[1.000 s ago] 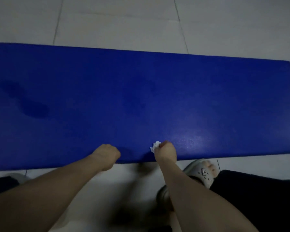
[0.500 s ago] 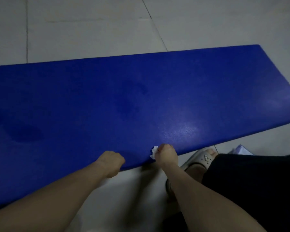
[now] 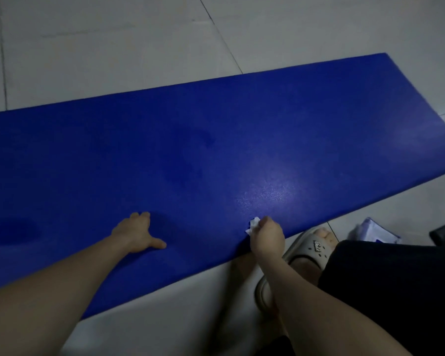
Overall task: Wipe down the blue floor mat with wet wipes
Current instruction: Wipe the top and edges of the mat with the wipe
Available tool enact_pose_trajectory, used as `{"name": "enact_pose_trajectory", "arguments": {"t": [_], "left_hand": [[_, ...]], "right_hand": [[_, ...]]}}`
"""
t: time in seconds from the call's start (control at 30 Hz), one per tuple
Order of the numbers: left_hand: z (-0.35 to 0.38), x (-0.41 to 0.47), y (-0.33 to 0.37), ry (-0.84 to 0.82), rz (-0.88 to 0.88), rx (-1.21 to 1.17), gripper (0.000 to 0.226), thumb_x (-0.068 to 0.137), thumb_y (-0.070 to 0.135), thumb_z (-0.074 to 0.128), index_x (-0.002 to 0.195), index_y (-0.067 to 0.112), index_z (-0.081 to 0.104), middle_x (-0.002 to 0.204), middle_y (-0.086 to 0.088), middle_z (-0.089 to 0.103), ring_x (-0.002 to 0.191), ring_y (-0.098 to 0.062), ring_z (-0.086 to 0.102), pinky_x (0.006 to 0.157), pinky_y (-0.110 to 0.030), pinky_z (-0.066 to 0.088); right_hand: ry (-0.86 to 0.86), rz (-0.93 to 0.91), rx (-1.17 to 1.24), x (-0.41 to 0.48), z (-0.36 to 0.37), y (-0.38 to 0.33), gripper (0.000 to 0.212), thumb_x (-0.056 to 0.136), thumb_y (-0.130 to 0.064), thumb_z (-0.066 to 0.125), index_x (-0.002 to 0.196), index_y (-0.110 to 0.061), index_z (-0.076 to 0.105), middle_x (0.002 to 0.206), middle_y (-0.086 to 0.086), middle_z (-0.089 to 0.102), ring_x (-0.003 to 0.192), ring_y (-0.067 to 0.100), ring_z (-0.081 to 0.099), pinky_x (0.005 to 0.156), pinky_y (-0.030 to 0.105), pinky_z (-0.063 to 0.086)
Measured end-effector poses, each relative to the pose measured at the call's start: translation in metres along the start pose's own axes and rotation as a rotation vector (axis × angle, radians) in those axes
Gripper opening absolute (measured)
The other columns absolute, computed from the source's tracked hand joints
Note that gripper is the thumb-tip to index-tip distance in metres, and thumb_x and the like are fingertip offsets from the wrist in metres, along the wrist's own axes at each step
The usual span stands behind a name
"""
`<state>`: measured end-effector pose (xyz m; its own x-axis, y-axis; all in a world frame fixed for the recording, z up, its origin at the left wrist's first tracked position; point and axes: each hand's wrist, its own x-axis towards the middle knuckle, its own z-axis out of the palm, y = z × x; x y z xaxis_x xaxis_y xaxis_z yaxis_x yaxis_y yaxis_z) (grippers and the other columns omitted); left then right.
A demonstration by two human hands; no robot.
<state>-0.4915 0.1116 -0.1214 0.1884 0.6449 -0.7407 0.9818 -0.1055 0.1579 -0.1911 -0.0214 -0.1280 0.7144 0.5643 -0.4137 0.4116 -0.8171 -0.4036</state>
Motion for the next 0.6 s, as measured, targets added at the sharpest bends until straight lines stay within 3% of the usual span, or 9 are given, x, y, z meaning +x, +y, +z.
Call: {"name": "enact_pose_trajectory", "arguments": {"t": [0.2, 0.3, 0.43, 0.6], "left_hand": [[-0.002, 0.003, 0.002, -0.016, 0.011, 0.033, 0.095, 0.069, 0.075, 0.076, 0.135, 0.016, 0.041, 0.135, -0.007, 0.045, 0.112, -0.025, 0.052, 0.087, -0.037, 0.051], [-0.003, 0.004, 0.003, -0.033, -0.003, 0.037, 0.1, 0.067, 0.076, 0.077, 0.139, 0.016, 0.039, 0.138, -0.007, 0.044, 0.116, -0.026, 0.052, 0.093, -0.041, 0.053], [-0.004, 0.005, 0.007, -0.045, -0.004, 0.039, 0.106, 0.067, 0.075, 0.077, 0.145, 0.017, 0.036, 0.14, -0.007, 0.043, 0.12, -0.026, 0.051, 0.096, -0.041, 0.052], [-0.003, 0.004, 0.007, -0.049, -0.02, 0.04, 0.114, 0.07, 0.073, 0.077, 0.154, 0.016, 0.026, 0.15, -0.008, 0.037, 0.131, -0.029, 0.045, 0.1, -0.043, 0.05]], "right_hand": [[0.002, -0.094, -0.081, -0.024, 0.005, -0.005, 0.012, 0.094, -0.017, 0.06, 0.103, -0.009, 0.065, 0.099, 0.008, 0.063, 0.089, 0.028, 0.064, 0.075, 0.031, 0.046], [-0.037, -0.082, -0.036, -0.029, 0.012, -0.011, 0.014, 0.095, -0.021, 0.061, 0.1, -0.009, 0.066, 0.098, 0.007, 0.066, 0.089, 0.027, 0.065, 0.074, 0.028, 0.045], [-0.114, -0.135, 0.031, -0.047, 0.026, -0.022, 0.02, 0.096, -0.031, 0.062, 0.099, -0.012, 0.068, 0.1, 0.004, 0.069, 0.092, 0.022, 0.066, 0.084, 0.032, 0.053], [-0.369, -0.27, 0.049, -0.091, 0.065, -0.054, 0.012, 0.097, -0.034, 0.064, 0.1, -0.022, 0.064, 0.101, -0.004, 0.066, 0.09, 0.01, 0.062, 0.084, 0.026, 0.052]]}}
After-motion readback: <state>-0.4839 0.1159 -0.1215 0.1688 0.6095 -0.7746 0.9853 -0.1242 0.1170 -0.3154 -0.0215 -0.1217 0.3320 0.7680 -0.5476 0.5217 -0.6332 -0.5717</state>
